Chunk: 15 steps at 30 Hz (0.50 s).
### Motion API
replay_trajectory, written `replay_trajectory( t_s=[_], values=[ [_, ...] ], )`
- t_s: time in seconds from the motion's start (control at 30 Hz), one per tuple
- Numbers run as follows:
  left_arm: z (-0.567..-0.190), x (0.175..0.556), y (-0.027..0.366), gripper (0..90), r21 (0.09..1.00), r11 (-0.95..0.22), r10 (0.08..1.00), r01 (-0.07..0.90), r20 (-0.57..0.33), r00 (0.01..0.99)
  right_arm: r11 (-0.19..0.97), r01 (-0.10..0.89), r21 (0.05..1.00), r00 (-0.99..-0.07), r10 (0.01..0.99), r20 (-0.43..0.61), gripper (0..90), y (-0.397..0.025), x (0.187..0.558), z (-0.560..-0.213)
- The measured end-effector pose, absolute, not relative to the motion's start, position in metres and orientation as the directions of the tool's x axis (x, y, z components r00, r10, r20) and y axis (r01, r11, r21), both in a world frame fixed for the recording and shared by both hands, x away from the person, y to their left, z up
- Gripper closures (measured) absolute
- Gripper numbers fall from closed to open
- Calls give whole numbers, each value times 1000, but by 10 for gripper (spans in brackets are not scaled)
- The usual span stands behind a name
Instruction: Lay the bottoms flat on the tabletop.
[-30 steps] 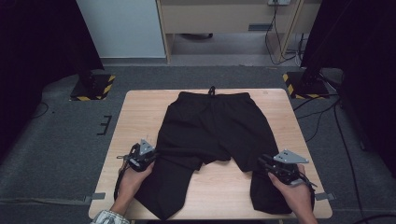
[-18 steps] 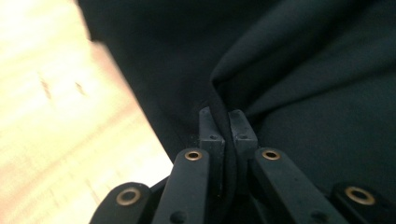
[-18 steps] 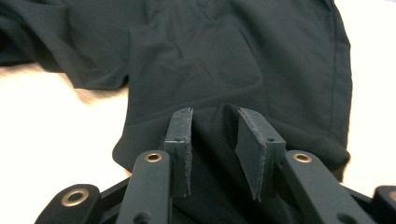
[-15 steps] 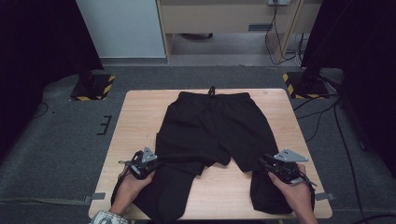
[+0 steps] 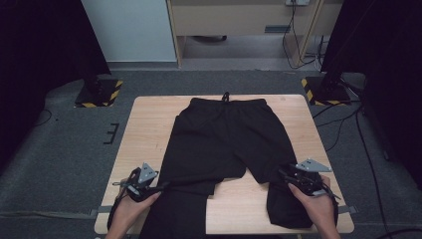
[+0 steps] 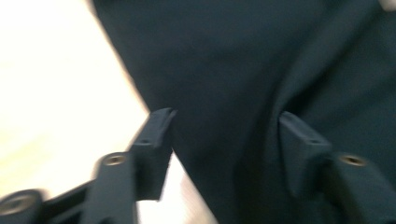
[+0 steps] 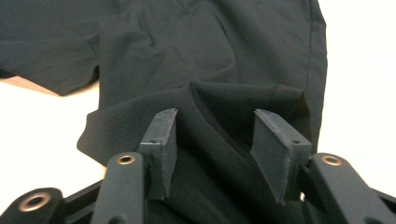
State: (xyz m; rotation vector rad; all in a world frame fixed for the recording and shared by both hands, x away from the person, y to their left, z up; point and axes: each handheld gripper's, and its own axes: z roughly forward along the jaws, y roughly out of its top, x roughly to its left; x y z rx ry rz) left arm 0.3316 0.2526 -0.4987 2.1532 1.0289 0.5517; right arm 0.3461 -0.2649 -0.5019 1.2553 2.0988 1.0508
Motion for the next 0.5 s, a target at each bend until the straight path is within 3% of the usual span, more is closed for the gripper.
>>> replay_trajectory(
  t_s=[0.13, 0.27, 0.37, 0.5],
  values=[
    [-496, 358, 258, 428, 793, -379, 838, 477, 75, 540, 268, 515, 814, -447, 894, -12, 479, -269, 348, -501],
    [-494, 367, 261, 471, 809, -371, 851, 457, 98, 516, 261, 512, 819, -435, 901, -15, 513, -273, 348, -501],
    [-490, 370, 269, 505, 827, -341, 867, 446, 93, 489, 235, 498, 835, -402, 915, -18, 619, -279, 347, -496],
    [-500, 374, 268, 520, 786, -358, 859, 503, 66, 508, 234, 517, 823, -367, 930, -33, 666, -287, 348, -498]
  ],
)
